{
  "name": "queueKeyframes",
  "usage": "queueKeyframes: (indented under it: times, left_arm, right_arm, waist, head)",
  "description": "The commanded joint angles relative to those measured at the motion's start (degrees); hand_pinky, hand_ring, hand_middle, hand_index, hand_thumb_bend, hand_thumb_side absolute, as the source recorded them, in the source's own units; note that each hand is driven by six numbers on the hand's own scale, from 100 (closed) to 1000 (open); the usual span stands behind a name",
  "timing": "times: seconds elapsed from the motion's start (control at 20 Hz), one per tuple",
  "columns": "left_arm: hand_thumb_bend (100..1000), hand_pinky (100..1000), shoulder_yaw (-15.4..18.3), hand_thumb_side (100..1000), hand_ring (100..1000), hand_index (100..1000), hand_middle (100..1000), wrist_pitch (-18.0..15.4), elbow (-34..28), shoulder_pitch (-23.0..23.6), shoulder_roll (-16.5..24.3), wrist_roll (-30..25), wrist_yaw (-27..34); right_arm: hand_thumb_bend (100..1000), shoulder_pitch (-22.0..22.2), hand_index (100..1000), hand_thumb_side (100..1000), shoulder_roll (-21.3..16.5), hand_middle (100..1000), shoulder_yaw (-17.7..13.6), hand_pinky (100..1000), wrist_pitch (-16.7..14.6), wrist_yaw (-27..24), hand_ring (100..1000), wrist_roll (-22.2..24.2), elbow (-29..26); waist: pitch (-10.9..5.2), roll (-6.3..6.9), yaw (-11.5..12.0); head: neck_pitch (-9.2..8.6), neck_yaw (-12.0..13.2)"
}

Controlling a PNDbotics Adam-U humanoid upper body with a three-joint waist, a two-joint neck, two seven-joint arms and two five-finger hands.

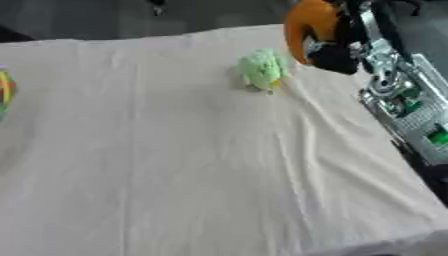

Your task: Pick up the objects with one hand, pass them to the other hand, and then place them into the box on the other side of the table.

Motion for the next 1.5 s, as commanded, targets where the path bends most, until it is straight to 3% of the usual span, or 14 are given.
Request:
queueKeyframes:
  times: [0.05,0.35,0.8,1.25,1.5]
  left_arm:
    - [285,622,-0.65,444,726,669,605,-0.05,-1.16,-2.20,2.17,-1.64,-0.87]
    - [311,635,-3.78,427,734,685,621,0.10,-1.03,-6.35,3.55,-6.43,-2.19]
    - [337,643,-6.67,441,737,692,624,-0.21,1.38,-10.67,4.22,-12.48,-4.33]
    - [401,660,-11.92,492,744,716,638,-0.20,4.77,-17.17,3.65,-26.36,-5.98]
    - [395,662,-12.99,479,744,716,638,-1.57,5.06,-18.71,2.94,-29.29,-6.83]
  right_arm:
    - [100,-2.08,540,100,0.39,319,1.07,647,-0.91,0.40,442,-0.28,-1.25]
    - [100,-4.59,544,100,2.83,322,4.06,647,-3.06,0.69,442,2.21,-1.25]
    - [100,-6.33,549,100,3.60,327,6.38,652,-2.85,0.65,443,6.15,-1.25]
    - [100,-9.46,549,100,4.15,327,10.00,653,-5.14,-0.29,438,9.77,-1.25]
    - [100,-10.82,549,100,5.35,327,10.90,652,-7.02,0.45,436,11.03,-1.25]
  waist:
    - [-1.72,0.11,0.03]
    - [-1.88,0.32,-0.05]
    - [-2.02,0.52,-0.18]
    - [-2.34,0.87,-0.18]
    - [-2.37,1.00,-0.22]
  head:
    - [-0.53,0.23]
    - [-0.51,0.97]
    - [-0.34,1.69]
    - [-0.30,2.84]
    - [-0.23,2.92]
